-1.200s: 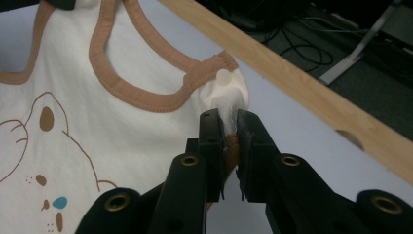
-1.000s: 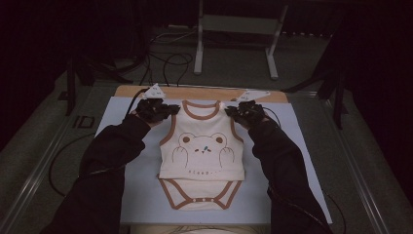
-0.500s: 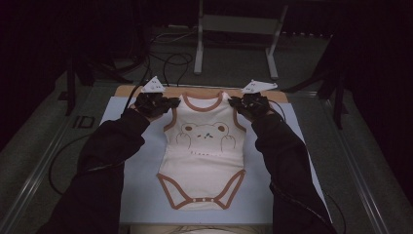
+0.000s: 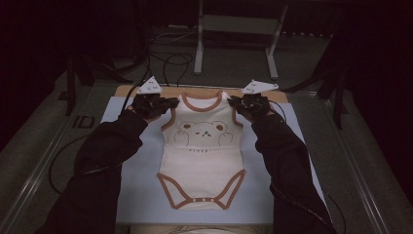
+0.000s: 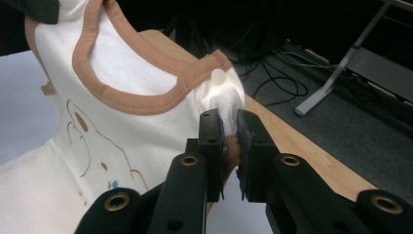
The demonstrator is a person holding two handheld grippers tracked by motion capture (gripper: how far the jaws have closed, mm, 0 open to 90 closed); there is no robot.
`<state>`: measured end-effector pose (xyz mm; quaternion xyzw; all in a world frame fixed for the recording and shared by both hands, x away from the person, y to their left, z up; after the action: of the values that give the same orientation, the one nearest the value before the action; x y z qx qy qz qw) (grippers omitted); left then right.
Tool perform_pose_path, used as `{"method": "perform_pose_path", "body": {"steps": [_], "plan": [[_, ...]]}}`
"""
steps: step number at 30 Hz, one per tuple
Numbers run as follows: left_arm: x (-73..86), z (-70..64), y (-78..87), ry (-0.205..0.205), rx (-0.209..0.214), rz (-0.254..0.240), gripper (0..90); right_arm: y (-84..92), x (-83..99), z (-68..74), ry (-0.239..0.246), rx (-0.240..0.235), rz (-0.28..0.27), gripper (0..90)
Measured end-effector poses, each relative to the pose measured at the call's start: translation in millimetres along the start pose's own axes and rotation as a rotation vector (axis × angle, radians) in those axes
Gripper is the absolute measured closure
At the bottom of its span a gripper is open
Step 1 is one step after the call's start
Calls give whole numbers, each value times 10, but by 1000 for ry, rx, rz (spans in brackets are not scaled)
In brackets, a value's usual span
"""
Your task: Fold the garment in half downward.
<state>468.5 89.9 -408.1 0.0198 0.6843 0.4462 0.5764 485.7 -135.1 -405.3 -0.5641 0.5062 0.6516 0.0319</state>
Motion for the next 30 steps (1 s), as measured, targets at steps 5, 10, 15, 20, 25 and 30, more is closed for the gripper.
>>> {"method": "perform_pose_path", "body": {"steps": [5, 10, 15, 20, 25, 30], "plan": [[100, -126, 34, -7, 31, -10, 870, 30, 109, 107, 11, -10, -3, 818], [176, -195, 62, -12, 43, -12, 870, 71, 212, 191, 6, -28, -8, 818], [243, -294, 86, -17, 50, -8, 870, 128, 299, 293, 17, -44, -13, 818], [305, -352, 108, -15, 67, -14, 870, 182, 372, 366, 16, -59, -23, 818], [352, -421, 139, -21, 78, -19, 870, 218, 439, 444, 22, -70, -27, 818], [421, -486, 156, -28, 83, -17, 870, 259, 518, 516, 12, -88, -34, 817]]}}
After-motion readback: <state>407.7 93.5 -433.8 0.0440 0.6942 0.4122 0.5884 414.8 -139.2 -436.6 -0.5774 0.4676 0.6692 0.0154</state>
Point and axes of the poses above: each handheld gripper's, and its own axes: y roughly backward along the jaws, x roughly out of its underside, z roughly to its left, the point moved 9 cm from there along -y, roughly forward along the jaws, and after that the axes turned 10 degrees about z, right-handed, at the moved point
